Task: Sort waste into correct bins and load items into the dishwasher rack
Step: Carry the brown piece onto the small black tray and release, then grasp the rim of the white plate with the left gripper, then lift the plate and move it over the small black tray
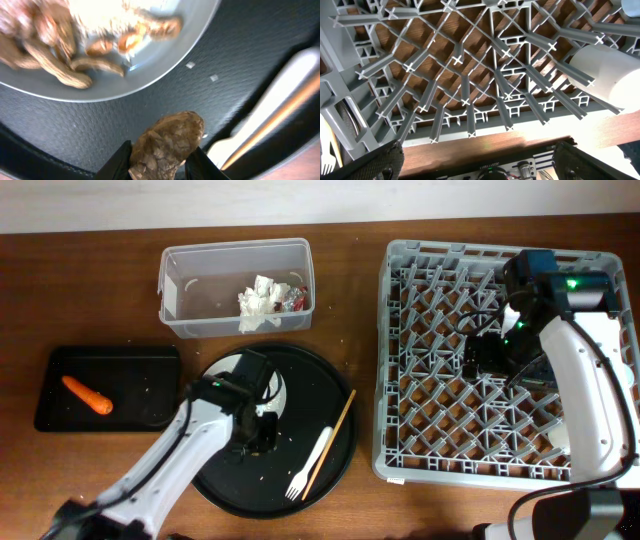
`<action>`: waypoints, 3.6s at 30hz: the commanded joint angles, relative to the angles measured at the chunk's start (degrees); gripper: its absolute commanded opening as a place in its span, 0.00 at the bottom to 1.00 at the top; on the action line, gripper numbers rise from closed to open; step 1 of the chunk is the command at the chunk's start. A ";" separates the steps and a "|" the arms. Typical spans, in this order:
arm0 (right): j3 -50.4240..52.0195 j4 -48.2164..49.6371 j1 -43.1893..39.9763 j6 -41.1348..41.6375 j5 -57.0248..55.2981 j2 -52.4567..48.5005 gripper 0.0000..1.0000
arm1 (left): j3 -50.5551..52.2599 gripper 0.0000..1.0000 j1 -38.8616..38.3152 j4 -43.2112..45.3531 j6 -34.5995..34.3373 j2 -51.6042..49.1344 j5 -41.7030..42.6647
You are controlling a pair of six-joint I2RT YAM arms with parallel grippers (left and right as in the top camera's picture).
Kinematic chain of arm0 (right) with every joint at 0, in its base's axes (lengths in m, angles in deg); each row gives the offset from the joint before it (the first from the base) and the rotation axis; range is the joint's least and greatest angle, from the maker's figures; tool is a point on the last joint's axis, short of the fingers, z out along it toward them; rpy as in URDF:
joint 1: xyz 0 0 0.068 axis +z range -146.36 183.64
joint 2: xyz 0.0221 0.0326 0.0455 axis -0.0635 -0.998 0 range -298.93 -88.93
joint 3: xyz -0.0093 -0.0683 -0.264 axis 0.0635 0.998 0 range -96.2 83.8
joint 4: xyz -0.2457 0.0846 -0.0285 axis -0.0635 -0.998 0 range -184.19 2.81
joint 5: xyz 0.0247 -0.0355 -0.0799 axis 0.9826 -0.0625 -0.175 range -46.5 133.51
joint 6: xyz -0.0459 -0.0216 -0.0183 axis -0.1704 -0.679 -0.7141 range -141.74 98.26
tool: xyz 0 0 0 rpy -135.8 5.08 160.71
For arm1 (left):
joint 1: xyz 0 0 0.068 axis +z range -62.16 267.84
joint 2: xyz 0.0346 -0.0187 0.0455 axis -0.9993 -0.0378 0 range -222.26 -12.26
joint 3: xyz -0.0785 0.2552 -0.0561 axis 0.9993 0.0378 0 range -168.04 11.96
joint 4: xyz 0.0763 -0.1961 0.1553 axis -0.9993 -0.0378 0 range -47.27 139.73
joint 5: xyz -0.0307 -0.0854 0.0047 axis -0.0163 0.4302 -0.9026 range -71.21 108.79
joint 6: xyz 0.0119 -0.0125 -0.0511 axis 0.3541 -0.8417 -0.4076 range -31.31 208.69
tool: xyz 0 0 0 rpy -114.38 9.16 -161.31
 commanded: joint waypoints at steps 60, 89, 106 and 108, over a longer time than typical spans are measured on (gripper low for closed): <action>-0.07 -0.90 -0.37 -0.42 -0.92 0.59 0.98 | -13.16 0.41 -4.96 8.98 9.49 -22.56 1.11; -0.07 -1.22 -0.37 -0.42 -0.94 0.59 0.98 | -14.01 0.01 -5.29 7.17 9.42 -27.67 -4.94; -0.07 -1.22 -0.37 -0.59 -0.94 0.59 0.98 | -29.92 0.01 -5.27 -13.07 8.09 -21.79 -13.25; -0.07 -1.22 -0.37 -0.59 -0.94 0.59 0.98 | -29.92 0.01 -5.27 -13.44 8.13 -19.41 -13.62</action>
